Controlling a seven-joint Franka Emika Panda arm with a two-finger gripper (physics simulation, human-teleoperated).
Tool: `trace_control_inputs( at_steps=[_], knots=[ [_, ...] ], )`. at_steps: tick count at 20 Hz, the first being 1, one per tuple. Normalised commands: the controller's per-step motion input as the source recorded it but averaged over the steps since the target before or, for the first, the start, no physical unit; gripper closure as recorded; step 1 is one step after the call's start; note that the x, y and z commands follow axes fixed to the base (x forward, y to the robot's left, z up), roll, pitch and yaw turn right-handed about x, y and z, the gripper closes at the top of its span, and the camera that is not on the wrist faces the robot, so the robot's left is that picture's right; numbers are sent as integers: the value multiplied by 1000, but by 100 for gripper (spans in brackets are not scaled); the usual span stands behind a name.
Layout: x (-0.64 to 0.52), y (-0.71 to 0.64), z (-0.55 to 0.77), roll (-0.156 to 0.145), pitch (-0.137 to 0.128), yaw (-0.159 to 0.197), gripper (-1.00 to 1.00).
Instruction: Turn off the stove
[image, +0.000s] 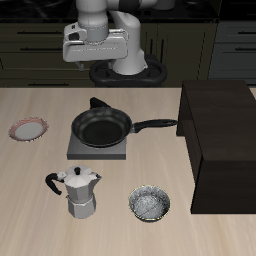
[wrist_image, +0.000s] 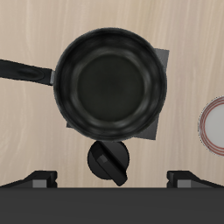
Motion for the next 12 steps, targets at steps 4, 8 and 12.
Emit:
trace_control_inputs(
  at_steps=[4,8,12],
  knots=[
    [-160,-121,-83,10,-29,26,-100],
    [-225,-49,-35,-8,-74,35,-100],
    [-35,112,-91,16,-11,35,-100]
  ],
)
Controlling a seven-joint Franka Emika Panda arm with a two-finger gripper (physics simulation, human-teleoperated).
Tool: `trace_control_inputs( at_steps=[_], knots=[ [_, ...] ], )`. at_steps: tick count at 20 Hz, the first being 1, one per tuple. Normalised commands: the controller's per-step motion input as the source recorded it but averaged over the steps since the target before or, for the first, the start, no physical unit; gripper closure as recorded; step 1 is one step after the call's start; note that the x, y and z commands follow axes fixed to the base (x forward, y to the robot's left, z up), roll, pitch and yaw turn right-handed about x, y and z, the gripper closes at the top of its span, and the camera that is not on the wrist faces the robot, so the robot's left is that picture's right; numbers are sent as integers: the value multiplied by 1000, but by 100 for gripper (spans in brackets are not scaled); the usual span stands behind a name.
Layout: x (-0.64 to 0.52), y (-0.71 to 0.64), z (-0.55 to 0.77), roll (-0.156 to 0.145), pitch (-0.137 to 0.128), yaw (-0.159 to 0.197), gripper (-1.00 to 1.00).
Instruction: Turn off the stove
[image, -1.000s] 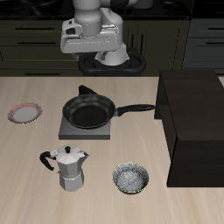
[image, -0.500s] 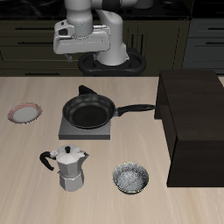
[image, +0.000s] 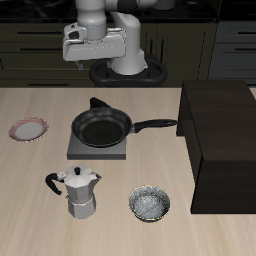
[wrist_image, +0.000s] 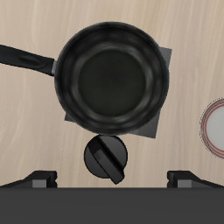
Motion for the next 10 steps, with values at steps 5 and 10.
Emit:
trace_control_inputs(
  at_steps=[5,10],
  knots=[
    [-55,9,-184,1,8,29,-100],
    [-99,-79,-228,1,-12,54,-100]
  ],
)
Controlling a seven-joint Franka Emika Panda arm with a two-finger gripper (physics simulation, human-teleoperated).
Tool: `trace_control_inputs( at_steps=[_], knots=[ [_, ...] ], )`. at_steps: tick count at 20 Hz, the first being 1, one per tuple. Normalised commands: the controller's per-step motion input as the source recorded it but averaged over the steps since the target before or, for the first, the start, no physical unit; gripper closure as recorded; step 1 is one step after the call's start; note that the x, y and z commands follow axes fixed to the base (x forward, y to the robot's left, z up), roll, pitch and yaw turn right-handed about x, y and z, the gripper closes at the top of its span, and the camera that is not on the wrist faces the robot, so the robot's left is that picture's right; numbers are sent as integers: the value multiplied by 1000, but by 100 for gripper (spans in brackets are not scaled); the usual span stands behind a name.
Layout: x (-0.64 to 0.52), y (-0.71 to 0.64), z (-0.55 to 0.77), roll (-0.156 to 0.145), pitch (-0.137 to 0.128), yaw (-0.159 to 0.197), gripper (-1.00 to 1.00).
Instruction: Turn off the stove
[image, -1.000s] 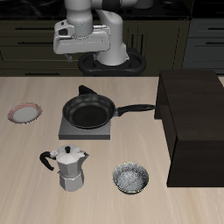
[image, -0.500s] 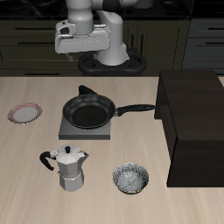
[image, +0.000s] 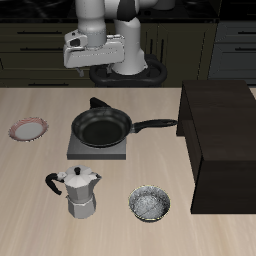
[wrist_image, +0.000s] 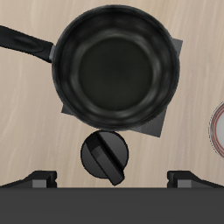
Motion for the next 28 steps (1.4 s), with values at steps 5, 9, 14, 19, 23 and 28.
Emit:
trace_control_inputs(
  at_steps=[5,9,14,19,23,28],
  knots=[
    [-70,-21,-232,8,3,41,-100],
    [25,-116,-270,-21,21,56,-100],
    [15,-20,-152,-1,9,36,-100],
    [-47,60,-129,13,-15,57,-100],
    [-69,71,-239,27,-13,75,-100],
    [-50,-15,-133,-3,-30,12,-100]
  ],
)
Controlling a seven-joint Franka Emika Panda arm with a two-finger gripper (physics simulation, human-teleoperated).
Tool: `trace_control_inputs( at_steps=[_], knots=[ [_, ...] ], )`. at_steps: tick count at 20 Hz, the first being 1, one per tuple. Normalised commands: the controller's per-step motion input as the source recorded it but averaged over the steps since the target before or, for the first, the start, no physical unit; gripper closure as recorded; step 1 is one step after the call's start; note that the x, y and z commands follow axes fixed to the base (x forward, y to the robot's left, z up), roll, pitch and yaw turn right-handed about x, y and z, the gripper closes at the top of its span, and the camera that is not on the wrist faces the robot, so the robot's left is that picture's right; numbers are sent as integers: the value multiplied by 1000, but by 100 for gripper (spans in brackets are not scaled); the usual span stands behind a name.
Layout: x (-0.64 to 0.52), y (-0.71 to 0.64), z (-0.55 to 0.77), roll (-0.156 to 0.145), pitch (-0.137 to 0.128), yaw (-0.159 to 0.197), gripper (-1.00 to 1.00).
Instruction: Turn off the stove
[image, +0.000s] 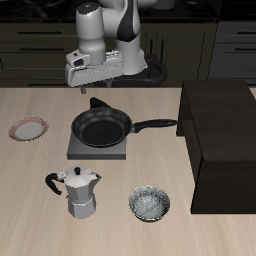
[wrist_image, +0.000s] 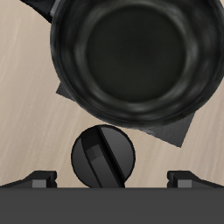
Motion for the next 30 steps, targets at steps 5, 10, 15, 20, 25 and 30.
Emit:
trace_control_inputs(
  at_steps=[5,10,15,20,25,30],
  knots=[
    [-49,12,-214,2,-19,8,-100],
    [-113,44,-207,2,-21,16,-100],
    [-148,-47,-131,0,-21,22,-100],
    [-86,-100,-70,-14,-3,6,-100],
    [24,-147,-64,-29,12,22,-100],
    [14,-39,-56,-6,11,19,-100]
  ],
)
